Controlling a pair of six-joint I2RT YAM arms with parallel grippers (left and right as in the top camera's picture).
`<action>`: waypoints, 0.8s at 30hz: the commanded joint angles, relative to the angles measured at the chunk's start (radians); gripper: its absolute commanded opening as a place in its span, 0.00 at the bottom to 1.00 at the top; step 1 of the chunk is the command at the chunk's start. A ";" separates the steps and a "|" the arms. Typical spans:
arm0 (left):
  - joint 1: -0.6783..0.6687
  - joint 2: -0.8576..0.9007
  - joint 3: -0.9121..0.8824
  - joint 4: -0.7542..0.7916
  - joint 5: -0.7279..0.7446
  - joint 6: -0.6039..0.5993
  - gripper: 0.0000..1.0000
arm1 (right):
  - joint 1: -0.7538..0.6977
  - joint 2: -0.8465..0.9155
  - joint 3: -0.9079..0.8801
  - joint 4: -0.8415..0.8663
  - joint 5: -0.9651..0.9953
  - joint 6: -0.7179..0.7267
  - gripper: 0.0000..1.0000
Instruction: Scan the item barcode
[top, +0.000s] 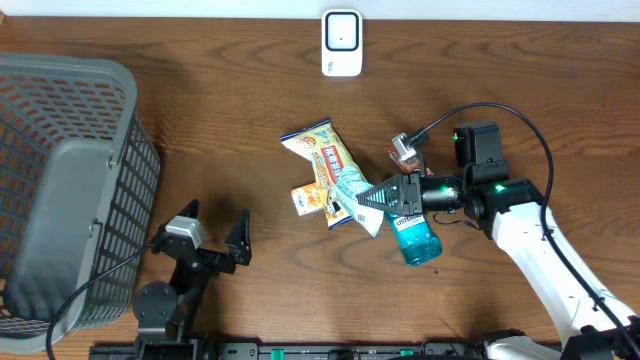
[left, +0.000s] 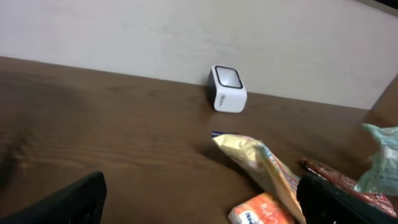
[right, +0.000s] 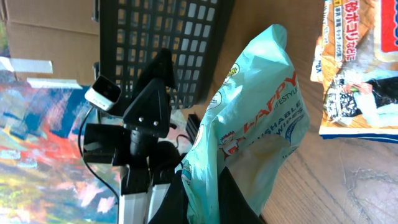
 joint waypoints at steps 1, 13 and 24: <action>-0.004 -0.002 0.000 -0.037 -0.019 -0.002 0.98 | -0.005 -0.007 -0.002 0.000 -0.043 0.046 0.01; -0.004 0.000 0.000 -0.083 -0.019 -0.002 0.98 | -0.006 -0.007 -0.002 -0.001 -0.148 0.182 0.01; -0.004 0.000 0.000 -0.083 -0.019 -0.002 0.98 | -0.006 -0.008 -0.002 -0.002 -0.063 0.252 0.01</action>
